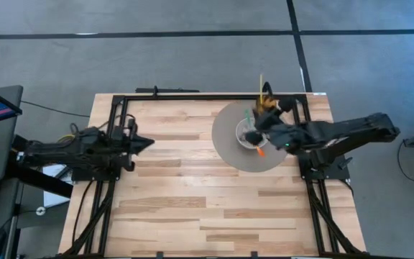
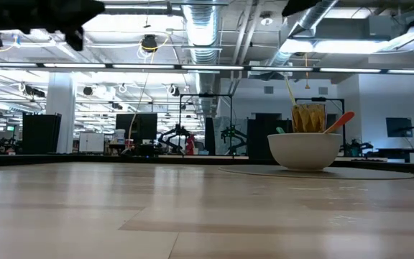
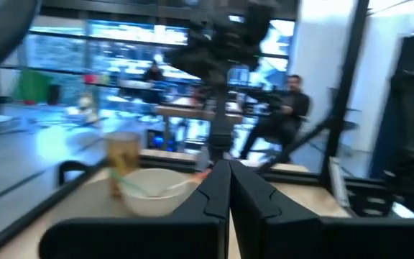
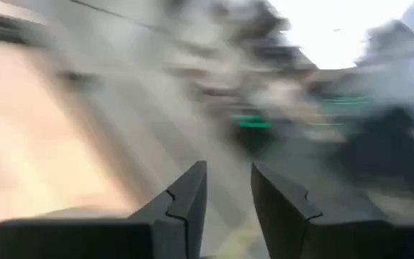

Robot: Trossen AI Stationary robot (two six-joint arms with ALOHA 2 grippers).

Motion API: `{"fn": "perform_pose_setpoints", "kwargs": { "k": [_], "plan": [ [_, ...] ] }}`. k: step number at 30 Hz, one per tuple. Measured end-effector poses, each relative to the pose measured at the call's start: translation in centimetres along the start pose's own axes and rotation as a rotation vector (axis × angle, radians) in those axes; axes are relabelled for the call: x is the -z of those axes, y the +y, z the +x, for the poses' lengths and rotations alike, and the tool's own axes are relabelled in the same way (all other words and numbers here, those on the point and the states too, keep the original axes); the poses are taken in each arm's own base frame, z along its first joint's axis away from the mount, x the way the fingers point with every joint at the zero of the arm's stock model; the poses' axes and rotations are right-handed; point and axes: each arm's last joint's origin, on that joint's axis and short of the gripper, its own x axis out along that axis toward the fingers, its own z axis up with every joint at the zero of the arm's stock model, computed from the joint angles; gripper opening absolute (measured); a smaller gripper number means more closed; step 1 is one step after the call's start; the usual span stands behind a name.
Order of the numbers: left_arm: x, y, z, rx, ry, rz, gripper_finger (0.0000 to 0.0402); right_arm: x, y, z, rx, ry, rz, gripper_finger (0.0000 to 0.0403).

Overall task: Pick & Place Utensil
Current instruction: Return to Home Position

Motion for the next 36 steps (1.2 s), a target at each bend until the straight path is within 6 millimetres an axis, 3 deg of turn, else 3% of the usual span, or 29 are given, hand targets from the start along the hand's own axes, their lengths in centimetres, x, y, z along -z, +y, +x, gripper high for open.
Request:
{"fn": "perform_pose_setpoints", "kwargs": {
  "k": [3,8,15,20,26,32,36],
  "plan": [
    [-0.5,0.2,-1.5,-0.075,0.02,0.001,0.0004,1.9,-1.7,-1.0,-0.306,0.044,0.182,0.0091],
    [0.2,0.3,-2.6,-0.086,0.07,-0.007,0.0004,6.3,-3.4,-1.8,-0.372,0.141,0.384,0.0074],
    [0.3,0.2,-3.2,-0.064,0.035,-0.046,0.0005,12.1,0.3,-2.3,-0.507,0.018,0.466,0.006],
    [0.0,0.2,-3.7,-0.059,-0.005,-0.051,0.0004,14.4,2.3,-2.8,-0.712,-0.166,0.516,0.0058],
    [1.5,0.3,-3.4,-0.062,0.047,-0.031,0.0007,16.4,3.0,-3.4,-0.854,-0.403,0.514,0.0058],
    [3.9,0.4,-2.9,-0.065,0.072,-0.046,0.0006,19.1,3.4,-3.3,-0.875,-0.443,0.554,0.0058],
    [4.3,0.4,-2.8,-0.065,0.081,-0.045,0.0007,20.7,3.7,-3.2,-0.875,-0.453,0.57,0.0058]
  ]
}}
